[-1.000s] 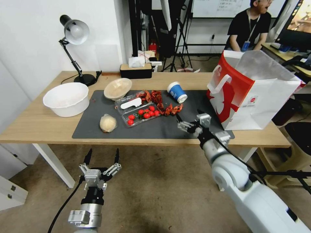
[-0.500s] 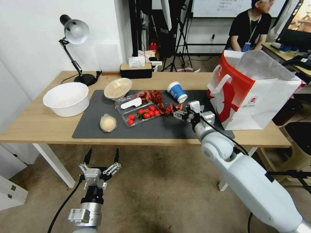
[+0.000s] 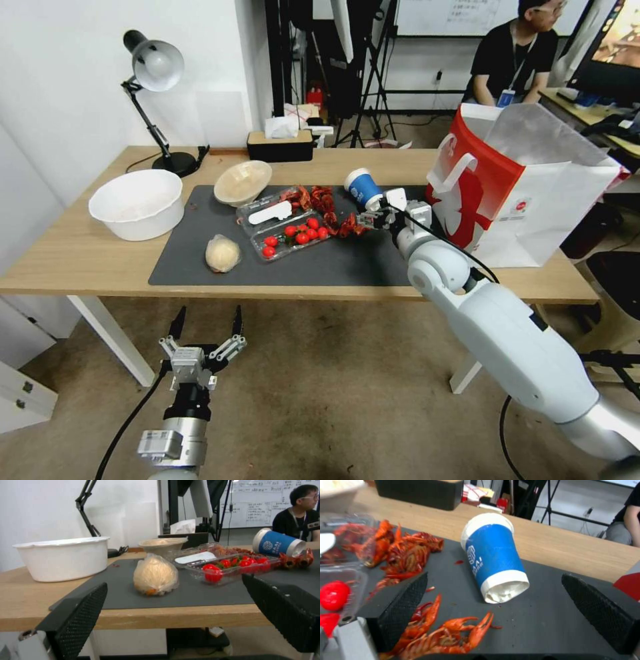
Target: Pick up the trash from the table and place it into the takeout bag.
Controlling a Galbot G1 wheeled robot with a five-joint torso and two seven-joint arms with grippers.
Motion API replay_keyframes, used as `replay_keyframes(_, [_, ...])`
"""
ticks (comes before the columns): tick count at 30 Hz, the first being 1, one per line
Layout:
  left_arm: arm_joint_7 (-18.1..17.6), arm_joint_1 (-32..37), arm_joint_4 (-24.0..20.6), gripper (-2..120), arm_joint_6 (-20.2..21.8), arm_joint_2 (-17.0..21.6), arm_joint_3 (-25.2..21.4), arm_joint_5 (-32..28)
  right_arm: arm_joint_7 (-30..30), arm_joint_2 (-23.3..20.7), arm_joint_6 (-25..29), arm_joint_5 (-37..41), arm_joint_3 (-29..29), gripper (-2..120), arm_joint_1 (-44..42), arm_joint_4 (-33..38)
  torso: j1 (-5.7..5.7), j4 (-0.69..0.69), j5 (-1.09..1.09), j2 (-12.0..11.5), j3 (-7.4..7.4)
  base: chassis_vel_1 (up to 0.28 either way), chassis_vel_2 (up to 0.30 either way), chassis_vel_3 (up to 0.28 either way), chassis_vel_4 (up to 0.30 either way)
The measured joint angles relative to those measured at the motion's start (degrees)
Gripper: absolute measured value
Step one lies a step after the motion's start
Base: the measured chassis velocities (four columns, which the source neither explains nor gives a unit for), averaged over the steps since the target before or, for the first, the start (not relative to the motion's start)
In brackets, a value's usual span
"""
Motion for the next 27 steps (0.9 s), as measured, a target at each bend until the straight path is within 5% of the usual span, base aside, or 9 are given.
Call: replay_keyframes(27, [-0.04,-1.15,1.05,100,-0.18,0.18,0.11,-0.73,-5.66,4.03,-0.39,2.71,-8.56,100,13.35,-20.11,-0.01,0.00,0.00,0.00,0.00,0.000,0.000,0.000,0.000])
